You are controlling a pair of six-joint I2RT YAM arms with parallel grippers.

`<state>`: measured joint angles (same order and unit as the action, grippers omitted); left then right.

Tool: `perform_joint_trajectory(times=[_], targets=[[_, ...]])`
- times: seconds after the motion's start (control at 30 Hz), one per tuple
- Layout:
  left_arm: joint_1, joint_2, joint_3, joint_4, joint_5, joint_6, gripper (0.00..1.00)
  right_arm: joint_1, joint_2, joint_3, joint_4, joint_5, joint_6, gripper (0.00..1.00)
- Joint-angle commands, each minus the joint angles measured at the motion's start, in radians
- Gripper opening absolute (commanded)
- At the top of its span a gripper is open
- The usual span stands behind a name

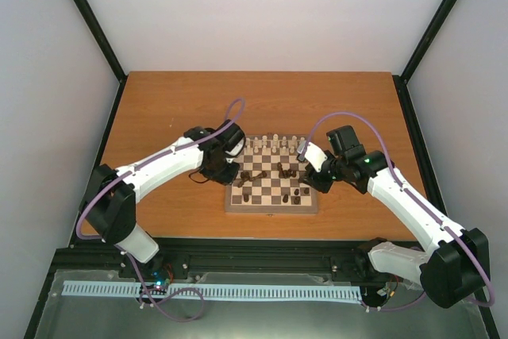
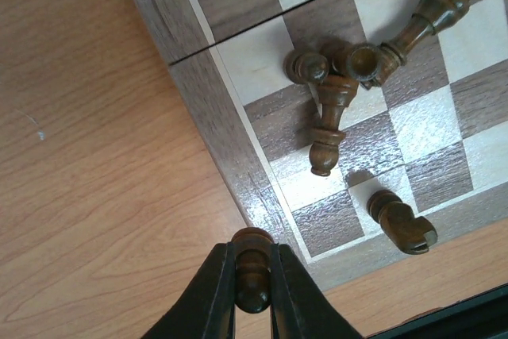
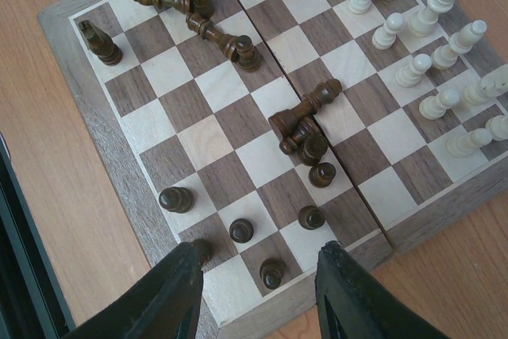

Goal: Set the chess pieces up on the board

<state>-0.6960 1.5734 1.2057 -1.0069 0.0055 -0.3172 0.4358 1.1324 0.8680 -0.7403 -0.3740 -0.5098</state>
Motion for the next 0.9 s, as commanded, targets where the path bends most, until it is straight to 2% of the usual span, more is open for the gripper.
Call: perform_joint_trajectory(times=[0.0, 0.1, 0.23, 0.43, 0.6, 0.87], targets=[[-0.011, -0.017, -0.030, 0.059, 0.042, -0.014, 0.11, -0.008, -0.003, -0.006, 0.015, -0.002, -0.009, 0.40], [-0.013, -0.017, -0.047, 0.066, 0.041, -0.019, 0.11, -0.008, -0.002, -0.003, 0.007, -0.028, -0.023, 0.40], [-0.013, -0.036, -0.056, 0.050, -0.003, -0.021, 0.11, -0.002, 0.022, 0.065, -0.001, -0.105, -0.143, 0.39], [-0.011, -0.057, -0.101, 0.079, -0.030, -0.031, 0.11, 0.014, 0.269, 0.285, -0.020, -0.142, -0.251, 0.35], [-0.013, -0.068, -0.133, 0.188, 0.068, -0.044, 0.12, 0.023, 0.395, 0.377, -0.007, -0.146, -0.208, 0.33], [-0.037, -0.071, -0.083, 0.195, 0.122, 0.041, 0.12, -0.009, 0.263, 0.255, -0.014, -0.111, -0.183, 0.33]])
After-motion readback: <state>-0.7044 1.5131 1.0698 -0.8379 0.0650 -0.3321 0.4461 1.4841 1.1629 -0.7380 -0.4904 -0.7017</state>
